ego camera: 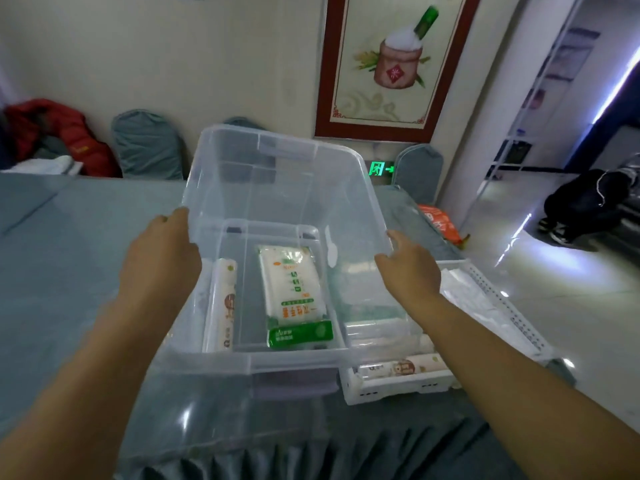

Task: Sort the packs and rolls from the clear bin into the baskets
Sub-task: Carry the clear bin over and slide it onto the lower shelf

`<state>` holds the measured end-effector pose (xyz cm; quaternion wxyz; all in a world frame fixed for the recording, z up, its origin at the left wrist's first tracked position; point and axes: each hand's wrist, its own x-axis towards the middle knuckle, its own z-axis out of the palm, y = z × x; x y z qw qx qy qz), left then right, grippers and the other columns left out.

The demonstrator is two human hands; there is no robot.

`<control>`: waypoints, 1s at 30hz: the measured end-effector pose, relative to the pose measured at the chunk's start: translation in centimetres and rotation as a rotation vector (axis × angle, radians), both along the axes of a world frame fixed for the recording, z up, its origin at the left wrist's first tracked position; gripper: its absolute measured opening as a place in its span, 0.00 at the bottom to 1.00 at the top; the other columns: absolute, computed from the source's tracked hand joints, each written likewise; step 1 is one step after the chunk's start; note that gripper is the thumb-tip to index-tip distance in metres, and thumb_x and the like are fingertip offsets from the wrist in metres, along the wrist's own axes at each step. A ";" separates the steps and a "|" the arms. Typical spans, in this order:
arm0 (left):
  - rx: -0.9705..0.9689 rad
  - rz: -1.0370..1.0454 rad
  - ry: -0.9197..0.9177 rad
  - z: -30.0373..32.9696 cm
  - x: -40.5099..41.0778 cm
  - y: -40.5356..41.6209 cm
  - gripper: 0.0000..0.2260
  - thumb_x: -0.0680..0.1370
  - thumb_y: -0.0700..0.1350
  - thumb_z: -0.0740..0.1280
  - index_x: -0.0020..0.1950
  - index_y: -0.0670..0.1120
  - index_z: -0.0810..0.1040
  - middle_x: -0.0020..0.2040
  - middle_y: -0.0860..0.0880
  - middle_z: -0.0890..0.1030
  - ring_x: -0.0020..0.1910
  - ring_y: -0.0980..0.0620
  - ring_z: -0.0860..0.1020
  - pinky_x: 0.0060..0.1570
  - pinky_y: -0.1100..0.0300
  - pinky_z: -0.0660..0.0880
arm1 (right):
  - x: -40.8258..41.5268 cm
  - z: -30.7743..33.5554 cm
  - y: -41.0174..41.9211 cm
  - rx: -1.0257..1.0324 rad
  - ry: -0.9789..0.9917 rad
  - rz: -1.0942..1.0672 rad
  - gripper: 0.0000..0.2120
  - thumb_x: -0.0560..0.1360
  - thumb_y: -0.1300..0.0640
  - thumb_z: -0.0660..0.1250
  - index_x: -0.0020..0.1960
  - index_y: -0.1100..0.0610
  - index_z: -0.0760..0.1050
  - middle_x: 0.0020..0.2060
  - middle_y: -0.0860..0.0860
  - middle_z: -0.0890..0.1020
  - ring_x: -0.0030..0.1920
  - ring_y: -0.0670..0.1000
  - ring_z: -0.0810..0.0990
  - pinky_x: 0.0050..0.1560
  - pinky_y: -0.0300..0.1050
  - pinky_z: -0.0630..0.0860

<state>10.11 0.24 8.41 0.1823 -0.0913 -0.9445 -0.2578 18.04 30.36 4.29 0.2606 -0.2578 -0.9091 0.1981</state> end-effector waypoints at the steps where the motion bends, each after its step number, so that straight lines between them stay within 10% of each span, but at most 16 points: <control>1: 0.009 -0.008 0.021 1.1 0.7 0.8 0.18 0.76 0.37 0.61 0.66 0.43 0.68 0.59 0.37 0.74 0.54 0.34 0.73 0.53 0.44 0.70 | 0.8 0.6 0.6 -0.012 0.030 -0.013 0.23 0.72 0.54 0.63 0.67 0.49 0.69 0.53 0.55 0.82 0.50 0.58 0.79 0.47 0.48 0.75; 12: 0.002 -0.324 0.173 5.6 11.7 16.1 0.19 0.76 0.36 0.58 0.67 0.43 0.66 0.53 0.35 0.74 0.45 0.35 0.73 0.42 0.50 0.67 | 18.6 4.4 13.2 -0.082 0.275 -0.227 0.20 0.72 0.52 0.66 0.63 0.49 0.72 0.40 0.47 0.77 0.42 0.53 0.78 0.39 0.42 0.68; 21: 0.201 -0.623 0.078 4.5 24.9 35.7 0.21 0.75 0.34 0.62 0.68 0.47 0.69 0.62 0.37 0.73 0.58 0.36 0.73 0.61 0.43 0.70 | 38.4 3.4 27.7 -0.096 0.248 -0.476 0.21 0.72 0.53 0.65 0.64 0.49 0.70 0.34 0.45 0.76 0.37 0.49 0.76 0.36 0.41 0.69; 30: 0.102 -0.812 0.052 2.0 36.9 51.9 0.17 0.76 0.39 0.63 0.63 0.50 0.73 0.60 0.39 0.77 0.53 0.36 0.77 0.55 0.44 0.73 | 55.3 1.8 39.0 -0.115 0.178 -0.716 0.20 0.73 0.52 0.67 0.64 0.50 0.70 0.33 0.41 0.75 0.32 0.42 0.74 0.29 0.34 0.65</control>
